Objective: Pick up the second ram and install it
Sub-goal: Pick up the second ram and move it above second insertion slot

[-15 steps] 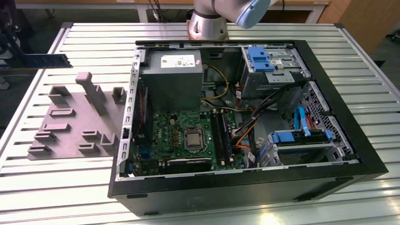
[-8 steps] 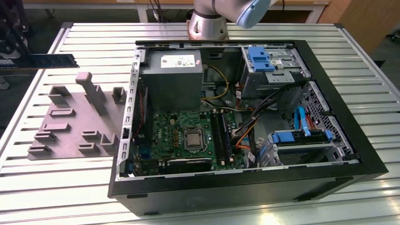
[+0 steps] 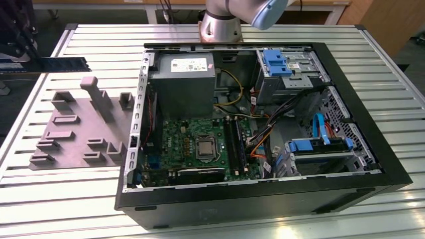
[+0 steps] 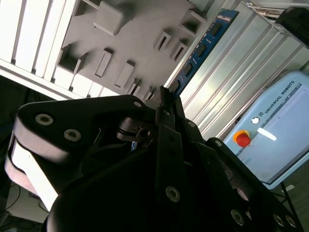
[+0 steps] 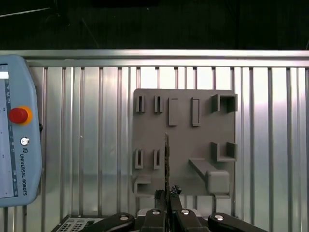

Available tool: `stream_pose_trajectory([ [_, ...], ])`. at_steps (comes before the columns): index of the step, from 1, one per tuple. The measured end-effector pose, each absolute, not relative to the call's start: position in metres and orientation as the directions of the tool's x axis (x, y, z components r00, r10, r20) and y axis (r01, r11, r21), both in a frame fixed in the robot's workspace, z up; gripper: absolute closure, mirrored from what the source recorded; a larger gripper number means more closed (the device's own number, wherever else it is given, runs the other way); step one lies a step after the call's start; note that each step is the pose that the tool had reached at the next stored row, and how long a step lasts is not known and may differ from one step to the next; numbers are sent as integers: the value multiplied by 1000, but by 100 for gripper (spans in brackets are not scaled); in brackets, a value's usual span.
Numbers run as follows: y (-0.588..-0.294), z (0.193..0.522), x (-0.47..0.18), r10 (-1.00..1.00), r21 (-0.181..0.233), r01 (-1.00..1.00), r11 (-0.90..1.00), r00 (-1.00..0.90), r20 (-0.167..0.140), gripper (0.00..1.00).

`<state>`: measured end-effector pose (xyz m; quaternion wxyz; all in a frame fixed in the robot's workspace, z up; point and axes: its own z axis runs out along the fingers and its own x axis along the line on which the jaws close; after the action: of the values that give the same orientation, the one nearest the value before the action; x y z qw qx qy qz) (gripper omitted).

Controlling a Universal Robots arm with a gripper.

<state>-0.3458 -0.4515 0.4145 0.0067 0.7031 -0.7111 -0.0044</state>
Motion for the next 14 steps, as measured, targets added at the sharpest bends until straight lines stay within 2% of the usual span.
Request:
stream_pose_trajectory([
  [14,-452,414,-328,-1000,16,-1000,11,-11,3,86],
])
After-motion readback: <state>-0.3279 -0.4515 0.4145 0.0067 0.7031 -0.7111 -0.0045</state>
